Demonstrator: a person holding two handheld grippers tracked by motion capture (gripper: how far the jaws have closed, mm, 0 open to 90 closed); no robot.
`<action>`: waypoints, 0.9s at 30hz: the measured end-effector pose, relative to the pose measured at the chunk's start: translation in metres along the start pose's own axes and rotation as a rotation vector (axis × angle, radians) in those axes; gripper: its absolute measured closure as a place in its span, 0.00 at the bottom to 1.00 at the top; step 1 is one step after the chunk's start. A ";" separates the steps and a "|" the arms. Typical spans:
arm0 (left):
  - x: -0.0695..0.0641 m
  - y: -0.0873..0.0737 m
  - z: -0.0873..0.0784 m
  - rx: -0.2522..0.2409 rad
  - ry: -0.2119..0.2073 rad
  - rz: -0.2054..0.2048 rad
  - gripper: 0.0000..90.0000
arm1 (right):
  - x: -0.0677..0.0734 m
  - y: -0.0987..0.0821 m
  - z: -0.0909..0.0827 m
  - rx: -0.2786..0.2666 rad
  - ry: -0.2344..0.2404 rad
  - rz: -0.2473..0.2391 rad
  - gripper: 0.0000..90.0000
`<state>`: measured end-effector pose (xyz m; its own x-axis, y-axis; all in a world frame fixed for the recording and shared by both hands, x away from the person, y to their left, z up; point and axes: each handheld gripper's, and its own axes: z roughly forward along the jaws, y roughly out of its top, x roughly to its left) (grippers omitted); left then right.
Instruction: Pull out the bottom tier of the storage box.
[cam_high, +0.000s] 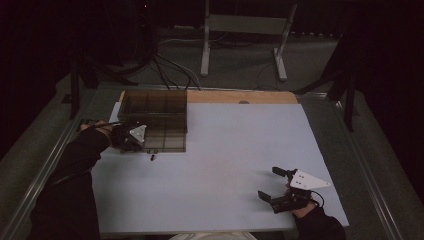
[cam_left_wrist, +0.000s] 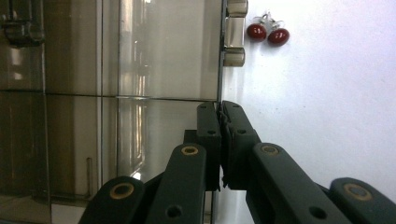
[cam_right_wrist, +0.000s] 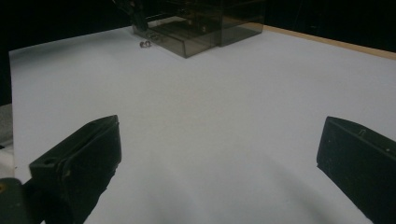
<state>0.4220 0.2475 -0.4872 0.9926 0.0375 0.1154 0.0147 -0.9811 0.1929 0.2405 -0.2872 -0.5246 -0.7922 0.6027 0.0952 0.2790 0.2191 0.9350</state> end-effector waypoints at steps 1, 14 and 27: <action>0.000 0.000 0.000 -0.005 -0.009 0.007 0.99 | 0.000 0.000 0.000 -0.002 0.000 0.001 0.00; 0.001 -0.001 0.000 0.004 -0.003 0.015 0.99 | 0.000 0.000 -0.001 -0.002 0.000 -0.006 0.00; 0.002 0.002 0.000 0.018 -0.019 0.002 0.99 | 0.000 0.000 0.000 0.000 0.000 -0.001 0.00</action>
<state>0.4244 0.2454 -0.4867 0.9947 0.0325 0.0976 0.0150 -0.9844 0.1751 0.2402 -0.2874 -0.5245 -0.7925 0.6026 0.0938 0.2778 0.2198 0.9352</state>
